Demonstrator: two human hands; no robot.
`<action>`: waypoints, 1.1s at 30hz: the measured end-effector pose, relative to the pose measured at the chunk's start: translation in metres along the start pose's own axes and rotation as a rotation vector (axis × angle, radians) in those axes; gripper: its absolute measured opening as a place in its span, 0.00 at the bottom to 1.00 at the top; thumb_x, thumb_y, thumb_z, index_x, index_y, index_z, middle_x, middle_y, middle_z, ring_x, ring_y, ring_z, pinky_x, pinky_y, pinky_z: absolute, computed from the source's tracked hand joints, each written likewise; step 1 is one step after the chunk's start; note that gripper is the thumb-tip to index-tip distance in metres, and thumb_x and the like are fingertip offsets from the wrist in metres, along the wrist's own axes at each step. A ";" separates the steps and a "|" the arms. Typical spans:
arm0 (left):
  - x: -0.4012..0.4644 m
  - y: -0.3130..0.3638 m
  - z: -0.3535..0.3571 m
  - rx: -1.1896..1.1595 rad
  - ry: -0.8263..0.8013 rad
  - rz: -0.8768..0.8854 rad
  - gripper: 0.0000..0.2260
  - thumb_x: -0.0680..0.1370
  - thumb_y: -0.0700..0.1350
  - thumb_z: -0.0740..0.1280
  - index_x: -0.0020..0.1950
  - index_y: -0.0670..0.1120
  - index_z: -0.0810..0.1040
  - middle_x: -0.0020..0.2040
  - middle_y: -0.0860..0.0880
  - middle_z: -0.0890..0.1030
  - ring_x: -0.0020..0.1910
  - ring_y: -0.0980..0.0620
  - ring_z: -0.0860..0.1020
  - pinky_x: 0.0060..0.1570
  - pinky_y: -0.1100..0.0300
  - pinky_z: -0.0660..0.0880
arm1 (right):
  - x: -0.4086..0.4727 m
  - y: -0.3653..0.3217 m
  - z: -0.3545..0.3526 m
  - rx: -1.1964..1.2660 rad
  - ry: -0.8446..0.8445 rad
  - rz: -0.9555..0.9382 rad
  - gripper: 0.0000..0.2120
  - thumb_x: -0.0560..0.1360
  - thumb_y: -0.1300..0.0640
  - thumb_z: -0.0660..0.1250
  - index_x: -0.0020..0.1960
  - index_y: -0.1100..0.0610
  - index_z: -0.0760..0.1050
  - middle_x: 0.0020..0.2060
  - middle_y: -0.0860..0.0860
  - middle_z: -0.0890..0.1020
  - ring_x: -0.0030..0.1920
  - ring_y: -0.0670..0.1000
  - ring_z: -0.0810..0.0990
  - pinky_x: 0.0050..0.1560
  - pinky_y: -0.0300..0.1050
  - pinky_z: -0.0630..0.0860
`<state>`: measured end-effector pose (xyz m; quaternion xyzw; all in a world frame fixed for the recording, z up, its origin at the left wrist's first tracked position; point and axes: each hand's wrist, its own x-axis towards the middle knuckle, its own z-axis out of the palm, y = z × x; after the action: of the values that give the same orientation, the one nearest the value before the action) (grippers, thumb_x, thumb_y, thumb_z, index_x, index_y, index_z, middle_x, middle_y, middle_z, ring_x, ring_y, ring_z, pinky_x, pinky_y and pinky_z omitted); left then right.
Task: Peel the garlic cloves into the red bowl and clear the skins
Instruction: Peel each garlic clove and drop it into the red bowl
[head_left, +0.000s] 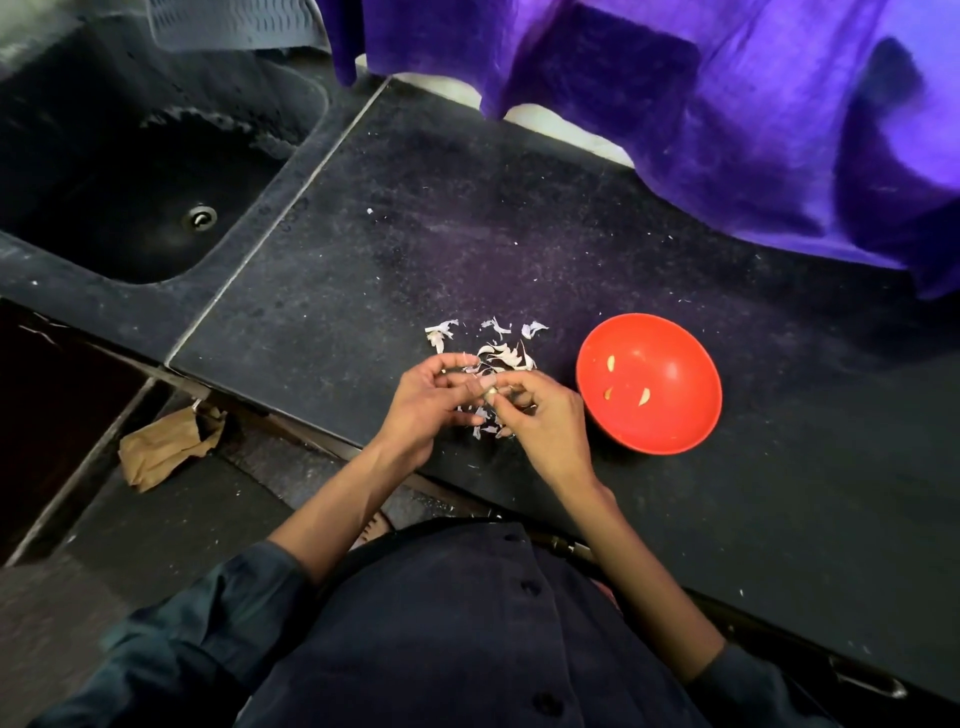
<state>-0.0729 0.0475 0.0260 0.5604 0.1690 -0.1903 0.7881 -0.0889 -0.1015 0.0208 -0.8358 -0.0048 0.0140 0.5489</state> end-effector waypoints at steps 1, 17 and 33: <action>-0.001 -0.001 0.002 -0.007 0.003 -0.002 0.12 0.73 0.34 0.70 0.55 0.42 0.75 0.36 0.48 0.83 0.34 0.53 0.81 0.30 0.60 0.79 | -0.001 0.001 -0.001 0.015 0.000 0.011 0.09 0.72 0.66 0.71 0.47 0.53 0.82 0.39 0.44 0.83 0.34 0.43 0.80 0.37 0.50 0.82; -0.013 -0.001 0.012 -0.131 -0.026 -0.068 0.24 0.67 0.38 0.72 0.61 0.42 0.70 0.41 0.44 0.82 0.35 0.50 0.82 0.29 0.60 0.78 | -0.007 0.001 -0.016 0.402 -0.098 0.138 0.12 0.72 0.71 0.69 0.47 0.55 0.80 0.39 0.51 0.84 0.40 0.46 0.83 0.40 0.39 0.80; -0.016 -0.002 0.023 -0.017 0.036 0.117 0.17 0.77 0.27 0.62 0.46 0.46 0.59 0.36 0.47 0.77 0.30 0.55 0.76 0.26 0.63 0.71 | -0.011 -0.008 -0.017 0.053 0.024 -0.159 0.09 0.70 0.65 0.74 0.48 0.55 0.85 0.40 0.42 0.83 0.40 0.43 0.82 0.45 0.42 0.79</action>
<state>-0.0866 0.0271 0.0387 0.5659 0.1516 -0.1326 0.7995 -0.0995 -0.1143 0.0347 -0.8181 -0.0641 -0.0392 0.5701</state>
